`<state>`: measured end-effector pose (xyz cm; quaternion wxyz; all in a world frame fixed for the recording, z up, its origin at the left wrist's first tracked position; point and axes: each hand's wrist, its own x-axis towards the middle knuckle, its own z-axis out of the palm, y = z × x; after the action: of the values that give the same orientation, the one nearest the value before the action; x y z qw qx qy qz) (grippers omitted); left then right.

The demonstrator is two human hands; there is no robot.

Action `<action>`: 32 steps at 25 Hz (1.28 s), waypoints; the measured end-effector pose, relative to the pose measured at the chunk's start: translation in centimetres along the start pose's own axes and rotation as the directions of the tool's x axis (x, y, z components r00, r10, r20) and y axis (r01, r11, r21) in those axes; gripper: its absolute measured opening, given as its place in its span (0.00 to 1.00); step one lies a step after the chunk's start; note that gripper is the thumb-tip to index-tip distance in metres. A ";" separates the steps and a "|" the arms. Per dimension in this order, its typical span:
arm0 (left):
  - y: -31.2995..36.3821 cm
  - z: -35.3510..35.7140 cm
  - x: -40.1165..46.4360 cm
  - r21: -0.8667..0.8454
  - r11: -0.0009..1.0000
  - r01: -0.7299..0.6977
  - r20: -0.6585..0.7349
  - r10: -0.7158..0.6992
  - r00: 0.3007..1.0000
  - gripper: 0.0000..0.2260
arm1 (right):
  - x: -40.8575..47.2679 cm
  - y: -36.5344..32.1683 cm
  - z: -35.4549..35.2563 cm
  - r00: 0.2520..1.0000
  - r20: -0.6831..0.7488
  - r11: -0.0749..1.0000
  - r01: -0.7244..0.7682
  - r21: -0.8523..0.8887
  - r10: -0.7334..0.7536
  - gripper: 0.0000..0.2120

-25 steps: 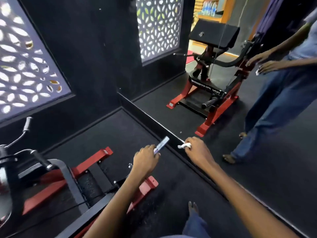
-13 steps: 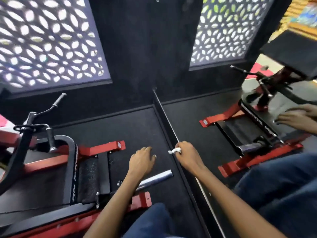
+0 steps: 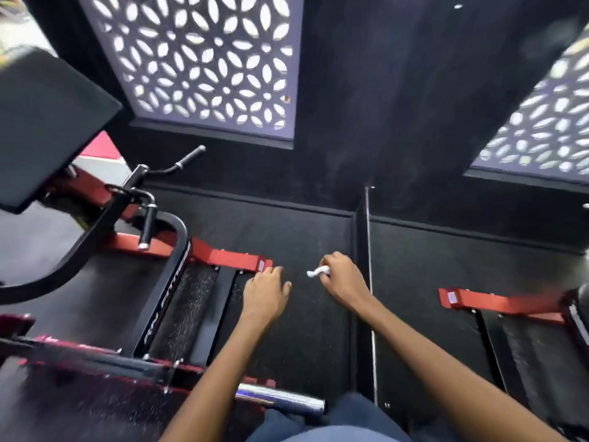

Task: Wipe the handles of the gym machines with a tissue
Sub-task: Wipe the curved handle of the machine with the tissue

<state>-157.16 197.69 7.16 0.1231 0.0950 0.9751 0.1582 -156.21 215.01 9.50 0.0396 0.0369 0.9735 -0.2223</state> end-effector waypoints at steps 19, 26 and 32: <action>-9.9 -4.3 8.7 -0.137 0.610 0.781 -0.074 -0.792 0.606 0.18 | 24.9 -11.0 9.2 0.662 0.487 0.802 0.577 0.153 -0.569 0.06; -12.6 -4.2 9.6 -0.258 0.558 0.789 -0.132 -0.829 0.543 0.19 | 28.4 -15.7 9.4 0.637 0.408 0.750 0.617 0.238 -0.654 0.05; -17.4 -5.1 12.6 -0.347 0.568 0.747 -0.223 -0.823 0.523 0.19 | 32.1 -20.5 12.3 0.643 0.355 0.735 0.603 0.310 -0.678 0.04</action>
<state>-173.11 182.85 3.46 0.0097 -0.4012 0.8937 0.2004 -189.19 193.00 4.28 0.1767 -0.3598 0.8646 -0.3029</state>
